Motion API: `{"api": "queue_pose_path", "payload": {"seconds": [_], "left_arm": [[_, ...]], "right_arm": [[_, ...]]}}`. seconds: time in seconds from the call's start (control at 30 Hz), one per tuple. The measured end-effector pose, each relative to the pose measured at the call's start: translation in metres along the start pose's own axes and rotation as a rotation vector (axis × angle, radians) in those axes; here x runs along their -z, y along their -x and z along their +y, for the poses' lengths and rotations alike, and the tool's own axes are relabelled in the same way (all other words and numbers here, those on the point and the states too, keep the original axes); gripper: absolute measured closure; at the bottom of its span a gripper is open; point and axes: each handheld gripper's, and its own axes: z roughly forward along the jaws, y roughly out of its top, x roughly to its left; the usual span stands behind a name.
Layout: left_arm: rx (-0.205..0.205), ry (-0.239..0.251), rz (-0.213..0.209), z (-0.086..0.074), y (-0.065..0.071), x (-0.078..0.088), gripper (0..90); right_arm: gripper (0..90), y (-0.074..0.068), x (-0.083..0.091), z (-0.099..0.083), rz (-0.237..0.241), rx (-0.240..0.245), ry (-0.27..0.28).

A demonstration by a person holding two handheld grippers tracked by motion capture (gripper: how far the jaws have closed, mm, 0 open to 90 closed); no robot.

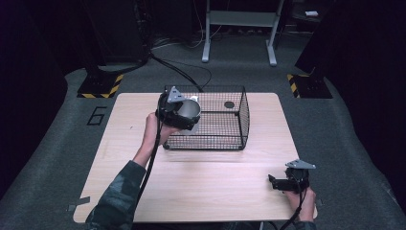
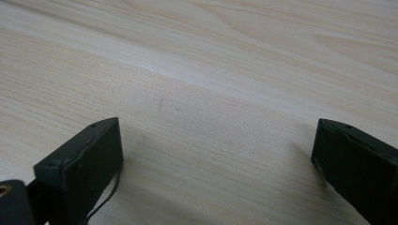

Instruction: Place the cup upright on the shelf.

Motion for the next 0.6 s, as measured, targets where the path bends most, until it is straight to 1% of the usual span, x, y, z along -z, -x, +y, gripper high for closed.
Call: {"api": "queue_pose_path", "payload": {"seconds": [0.07,0.1,0.13,0.2,0.27,0.3,0.33,0.37,0.4,0.43,0.5,0.57,0.6], "left_arm": [[-0.002,0.000,0.002,0.001,-0.001,-0.002,6.1],[0.009,-0.001,0.000,0.003,-0.001,-0.007,6.1],[0.000,-0.006,-0.002,0.004,-0.002,-0.009,6.1],[0.001,-0.006,-0.001,0.005,-0.001,-0.011,6.1],[0.006,-0.013,-0.001,0.006,-0.002,-0.016,6.1],[0.001,-0.019,-0.004,0.007,-0.002,-0.020,6.1],[0.007,-0.017,-0.006,0.008,-0.002,-0.022,6.1],[0.005,-0.018,-0.001,0.009,-0.003,-0.023,6.1],[0.002,-0.019,-0.006,0.009,-0.003,-0.025,6.1],[0.005,-0.013,-0.002,0.010,-0.003,-0.027,6.1],[0.000,-0.026,-0.010,0.011,-0.004,-0.031,6.1],[0.004,-0.026,-0.005,0.012,-0.004,-0.033,6.1],[-0.004,-0.033,-0.003,0.013,-0.005,-0.037,6.1]], "right_arm": [[2.0,0.000,0.000,0.000,0.000,-0.001,0.000],[2.0,0.000,0.000,0.000,0.000,0.000,0.000],[2.0,0.000,0.000,0.000,0.000,0.000,0.000],[2.0,0.000,0.000,0.000,0.000,0.000,0.000],[2.0,0.000,0.000,0.000,0.000,0.001,0.001],[2.0,0.000,0.000,0.000,0.000,0.000,0.001],[2.0,0.000,0.000,0.000,0.000,0.000,0.000],[2.0,0.000,0.000,0.000,0.000,0.000,0.000],[2.0,0.000,0.000,0.000,0.000,0.000,0.000],[2.0,0.000,0.000,0.000,0.000,0.001,0.000],[2.0,0.000,0.000,0.000,0.000,0.001,0.001],[2.0,0.000,0.000,0.000,0.000,0.001,0.000],[2.0,0.000,0.000,0.000,0.000,0.000,0.000]]}}
